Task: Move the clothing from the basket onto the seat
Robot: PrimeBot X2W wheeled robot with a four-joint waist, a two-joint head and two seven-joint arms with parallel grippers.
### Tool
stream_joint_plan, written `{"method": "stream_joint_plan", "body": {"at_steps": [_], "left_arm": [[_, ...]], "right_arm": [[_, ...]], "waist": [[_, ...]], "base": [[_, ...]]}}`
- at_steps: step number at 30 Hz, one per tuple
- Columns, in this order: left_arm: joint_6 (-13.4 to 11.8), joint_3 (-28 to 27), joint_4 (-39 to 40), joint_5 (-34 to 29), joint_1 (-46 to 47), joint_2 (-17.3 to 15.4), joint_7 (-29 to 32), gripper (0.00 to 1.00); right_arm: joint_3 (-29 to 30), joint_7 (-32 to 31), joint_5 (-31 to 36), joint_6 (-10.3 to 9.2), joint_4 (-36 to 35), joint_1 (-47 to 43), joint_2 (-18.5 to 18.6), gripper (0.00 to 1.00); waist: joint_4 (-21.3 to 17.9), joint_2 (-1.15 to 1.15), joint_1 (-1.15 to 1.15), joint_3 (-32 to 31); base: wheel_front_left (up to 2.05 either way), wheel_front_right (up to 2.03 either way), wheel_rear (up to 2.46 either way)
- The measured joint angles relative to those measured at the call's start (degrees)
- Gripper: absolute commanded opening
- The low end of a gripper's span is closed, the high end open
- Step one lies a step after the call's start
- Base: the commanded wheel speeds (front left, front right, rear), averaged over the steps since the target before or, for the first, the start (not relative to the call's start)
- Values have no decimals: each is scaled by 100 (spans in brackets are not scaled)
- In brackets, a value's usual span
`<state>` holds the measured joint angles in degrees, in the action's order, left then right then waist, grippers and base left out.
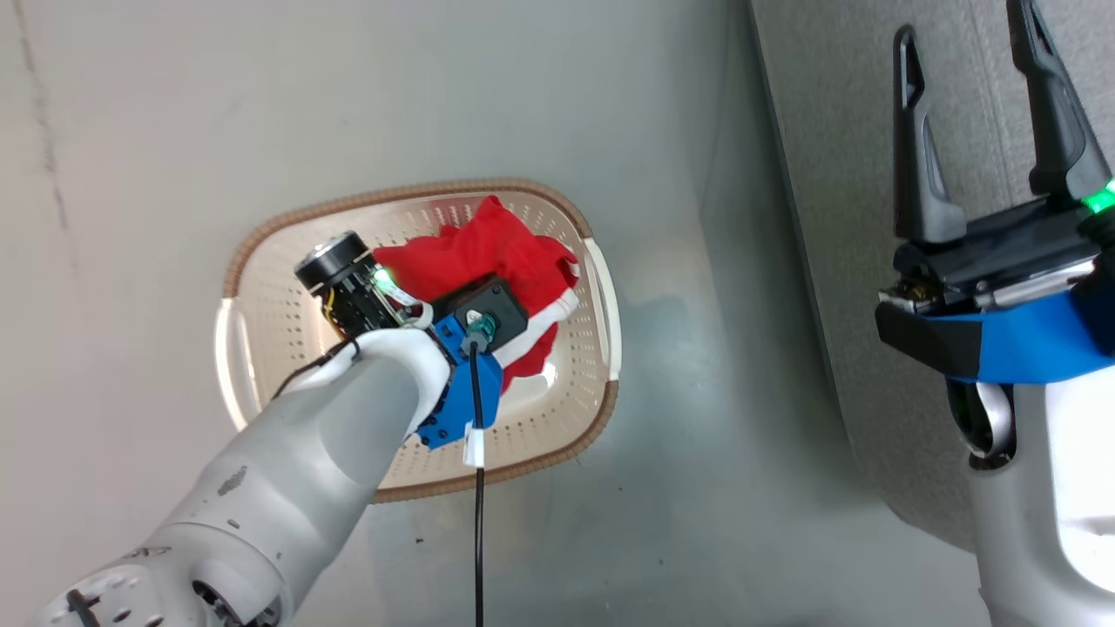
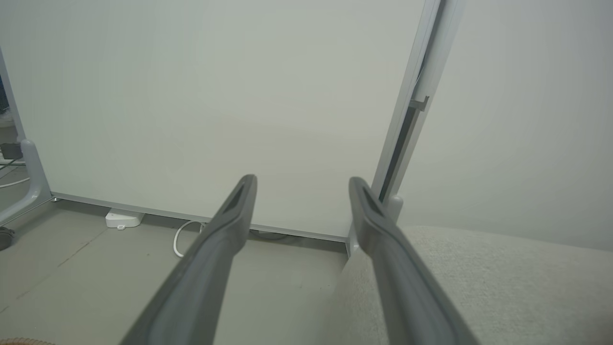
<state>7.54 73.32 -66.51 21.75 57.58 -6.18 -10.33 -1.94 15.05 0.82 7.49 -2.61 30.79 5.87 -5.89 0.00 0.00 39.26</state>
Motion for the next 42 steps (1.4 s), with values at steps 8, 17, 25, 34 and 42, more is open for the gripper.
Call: {"method": "stream_joint_plan", "body": {"at_steps": [8,17,25,34,42], "left_arm": [[0,-96,193,401,-151,175,-417,0],[-105,-668,1140,547,-277,108,-467,0],[-224,-1282,1960,543,-583,-82,-466,0],[-299,-1747,2582,438,-799,-126,-467,0],[-297,-1920,2830,376,-965,-97,-466,0]], "right_arm": [[113,0,-4,0,281,-380,105,100],[162,0,-41,0,535,-873,133,100],[188,0,-142,0,701,-1346,112,100],[32,0,-199,0,878,-1735,15,100],[-119,0,-248,0,967,-2001,-54,100]], "waist": [[251,0,0,-734],[483,0,-1,-1554],[599,0,-1,-2184],[683,0,-1,-2762],[788,1,-1,-3188]], "base": [[0,0,0],[0,0,0],[0,0,0],[0,0,0],[0,0,0]]}}
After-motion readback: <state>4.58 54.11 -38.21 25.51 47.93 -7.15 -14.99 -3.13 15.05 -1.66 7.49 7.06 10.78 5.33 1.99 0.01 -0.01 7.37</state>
